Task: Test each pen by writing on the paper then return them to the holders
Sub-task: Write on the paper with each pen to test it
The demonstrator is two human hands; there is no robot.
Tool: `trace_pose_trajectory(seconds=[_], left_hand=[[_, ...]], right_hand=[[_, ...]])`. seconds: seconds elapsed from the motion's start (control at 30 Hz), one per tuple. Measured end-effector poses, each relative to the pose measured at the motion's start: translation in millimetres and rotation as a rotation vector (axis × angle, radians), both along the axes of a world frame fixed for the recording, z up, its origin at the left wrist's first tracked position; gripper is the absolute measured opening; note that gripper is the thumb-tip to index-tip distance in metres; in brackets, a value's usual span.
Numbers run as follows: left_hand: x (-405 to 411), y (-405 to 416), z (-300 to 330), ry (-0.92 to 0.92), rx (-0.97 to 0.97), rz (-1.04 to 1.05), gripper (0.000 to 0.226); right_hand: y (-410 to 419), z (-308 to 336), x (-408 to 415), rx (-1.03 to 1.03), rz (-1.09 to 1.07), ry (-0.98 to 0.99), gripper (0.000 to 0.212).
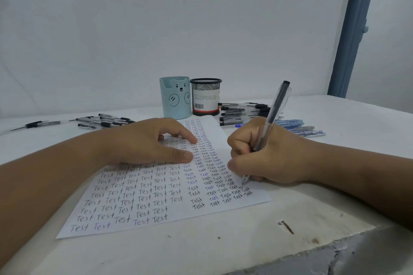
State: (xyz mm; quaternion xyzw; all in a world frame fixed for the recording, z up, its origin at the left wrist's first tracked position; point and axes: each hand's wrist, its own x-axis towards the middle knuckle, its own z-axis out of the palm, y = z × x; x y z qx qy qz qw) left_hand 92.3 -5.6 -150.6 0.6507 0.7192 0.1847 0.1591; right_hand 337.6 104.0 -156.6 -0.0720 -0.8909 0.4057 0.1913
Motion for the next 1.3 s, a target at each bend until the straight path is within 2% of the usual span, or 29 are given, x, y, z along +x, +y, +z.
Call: trace_pose_trajectory(seconds=[0.47, 0.63, 0.77, 0.97, 1.03, 1.13, 1.23, 1.3], left_hand=[[2, -2, 0, 0.007, -0.001, 0.001, 0.052], [3, -3, 1, 0.001, 0.001, 0.004, 0.051], [6, -6, 2, 0.01, -0.005, 0.013, 0.049], [9, -9, 3, 0.017, -0.014, 0.026, 0.053], [9, -10, 3, 0.015, -0.013, 0.026, 0.052], [11, -11, 3, 0.009, -0.009, 0.036, 0.049], [12, -10, 4, -0.007, -0.005, 0.05, 0.051], [11, -10, 3, -0.004, 0.014, 0.023, 0.05]], right_hand=[[0, -1, -2, 0.041, 0.007, 0.025, 0.039], [3, -1, -1, 0.025, 0.018, 0.015, 0.049], [3, -1, -2, 0.036, 0.024, 0.013, 0.04], [5, 0, -4, -0.361, -0.031, 0.125, 0.038], [6, 5, -9, -0.41, -0.035, 0.111, 0.042], [8, 21, -23, -0.335, -0.089, 0.124, 0.047], [12, 40, -40, -0.103, -0.184, 0.152, 0.026], [18, 49, -53, 0.0, -0.206, 0.147, 0.027]])
